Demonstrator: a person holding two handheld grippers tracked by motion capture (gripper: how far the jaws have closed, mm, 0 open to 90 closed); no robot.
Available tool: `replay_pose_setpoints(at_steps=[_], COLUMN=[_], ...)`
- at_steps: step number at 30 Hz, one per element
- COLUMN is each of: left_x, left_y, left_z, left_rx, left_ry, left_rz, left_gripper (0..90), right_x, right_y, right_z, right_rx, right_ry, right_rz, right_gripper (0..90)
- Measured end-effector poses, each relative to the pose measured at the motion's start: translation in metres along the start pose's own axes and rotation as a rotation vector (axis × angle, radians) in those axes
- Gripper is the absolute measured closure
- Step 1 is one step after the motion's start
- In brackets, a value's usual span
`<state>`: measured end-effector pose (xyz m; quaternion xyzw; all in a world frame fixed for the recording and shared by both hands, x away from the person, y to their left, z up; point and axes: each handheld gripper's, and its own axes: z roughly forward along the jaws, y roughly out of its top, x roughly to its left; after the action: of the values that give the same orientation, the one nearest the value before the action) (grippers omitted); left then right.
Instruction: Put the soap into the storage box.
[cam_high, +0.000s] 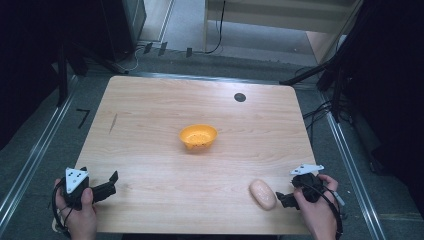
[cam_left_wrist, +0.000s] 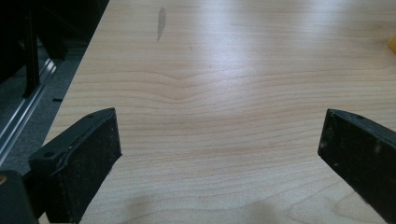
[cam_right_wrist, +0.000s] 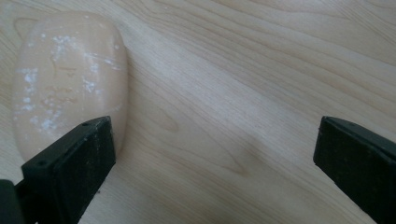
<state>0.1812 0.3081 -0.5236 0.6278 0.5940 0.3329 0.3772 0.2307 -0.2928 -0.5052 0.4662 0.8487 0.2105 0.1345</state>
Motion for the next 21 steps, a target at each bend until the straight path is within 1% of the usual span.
replay_pose_setpoints(at_steps=[4, 9, 12, 16, 21], left_x=[0.0, 0.0, -0.001, -0.001, -0.002], left_y=[0.0, 0.0, 0.0, 0.0, 0.0], left_z=[0.0, 0.0, 0.001, 0.001, 0.001], left_rx=[0.001, 0.006, 0.007, 0.007, 0.01], left_ry=[-0.001, 0.002, 0.002, 0.0, 0.001], left_rz=[0.0, 0.001, 0.009, 0.006, 0.01], left_gripper=[0.0, 0.0, 0.0, 0.0, 0.0], right_x=[0.004, 0.01, 0.014, 0.02, 0.023], right_y=[0.004, 0.01, 0.012, 0.016, 0.019], right_z=[0.001, 0.002, 0.003, 0.003, 0.005], right_rx=[0.011, 0.024, 0.028, 0.032, 0.035], right_ry=[0.009, 0.024, 0.034, 0.047, 0.054], right_rz=[-0.001, -0.022, -0.016, -0.015, -0.021], right_gripper=[0.0, 0.0, 0.0, 0.0, 0.0])
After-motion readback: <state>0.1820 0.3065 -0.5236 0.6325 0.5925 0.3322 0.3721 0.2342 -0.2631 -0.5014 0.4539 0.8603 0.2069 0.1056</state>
